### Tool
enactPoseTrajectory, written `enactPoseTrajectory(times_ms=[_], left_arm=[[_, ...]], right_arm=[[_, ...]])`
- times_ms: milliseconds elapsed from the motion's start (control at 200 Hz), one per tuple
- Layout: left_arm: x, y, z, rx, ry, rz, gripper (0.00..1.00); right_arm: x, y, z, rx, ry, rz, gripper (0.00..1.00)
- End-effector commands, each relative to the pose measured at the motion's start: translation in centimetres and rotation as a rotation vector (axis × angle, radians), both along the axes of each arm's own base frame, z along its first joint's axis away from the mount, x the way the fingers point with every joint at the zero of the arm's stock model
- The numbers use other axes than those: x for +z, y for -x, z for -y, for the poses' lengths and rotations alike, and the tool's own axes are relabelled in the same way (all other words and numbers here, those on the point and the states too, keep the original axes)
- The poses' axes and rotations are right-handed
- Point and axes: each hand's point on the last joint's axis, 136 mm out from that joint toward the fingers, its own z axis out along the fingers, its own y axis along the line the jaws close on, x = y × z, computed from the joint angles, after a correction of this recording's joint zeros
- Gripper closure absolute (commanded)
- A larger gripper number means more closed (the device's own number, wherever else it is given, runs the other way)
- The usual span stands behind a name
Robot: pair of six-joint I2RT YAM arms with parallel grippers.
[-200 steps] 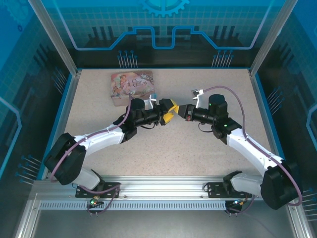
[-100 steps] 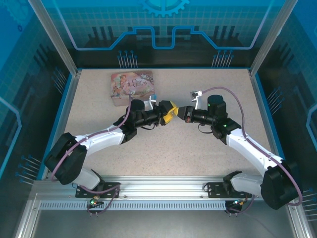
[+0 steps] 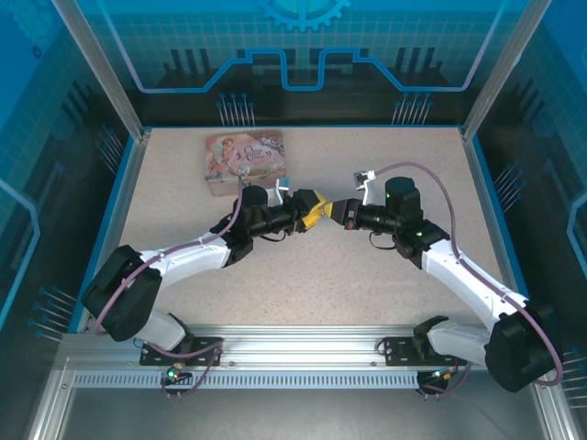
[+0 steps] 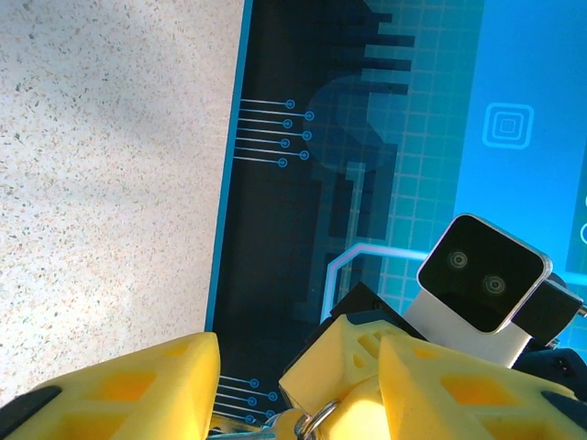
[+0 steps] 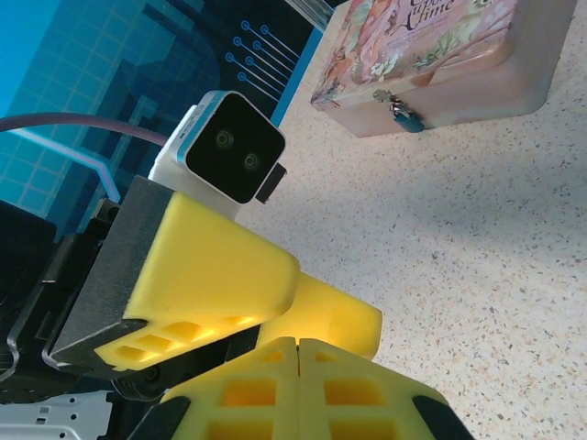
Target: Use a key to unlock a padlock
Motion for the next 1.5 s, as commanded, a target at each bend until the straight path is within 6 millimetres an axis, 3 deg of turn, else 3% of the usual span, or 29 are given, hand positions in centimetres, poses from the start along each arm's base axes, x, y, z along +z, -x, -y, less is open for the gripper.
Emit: enactPoseTrajectory(times_ms=[0, 305, 670, 840, 1025, 1221, 1316, 1496], left_arm=[[0.6, 0.1, 0.0, 0.006, 0.016, 0.024, 0.54], [0.5, -0.1, 0.0, 0.014, 0.017, 0.022, 0.71], [0.0, -0.1, -0.4, 0.032, 0.010, 0.015, 1.00], [-0.2, -0.1, -0.8, 0.044, -0.021, 0.028, 1.00], [0.5, 0.1, -1.7, 0.017, -0.153, 0.165, 1.00], [4.6, 1.6, -2.3, -0.102, -0.362, 0.499, 1.00], [6.9, 3.2, -2.3, -0.191, -0.418, 0.678, 1.00], [8.7, 5.2, -2.6, -0.309, -0.514, 0.881, 1.00]], right_arm=[[0.4, 0.6, -0.2, 0.017, 0.016, 0.015, 1.00], [0.2, 0.6, -0.2, 0.020, 0.024, 0.012, 1.00], [-0.3, 0.7, -0.1, 0.019, 0.040, 0.004, 1.00], [-0.3, 0.8, -0.1, 0.027, 0.041, 0.005, 1.00], [1.1, 1.0, 1.1, 0.052, 0.013, 0.049, 0.64], [2.3, 2.1, 1.2, 0.206, -0.059, 0.113, 0.34], [2.8, 2.7, 0.3, 0.287, -0.101, 0.167, 0.25], [5.0, 3.6, -1.0, 0.381, -0.173, 0.289, 0.24]])
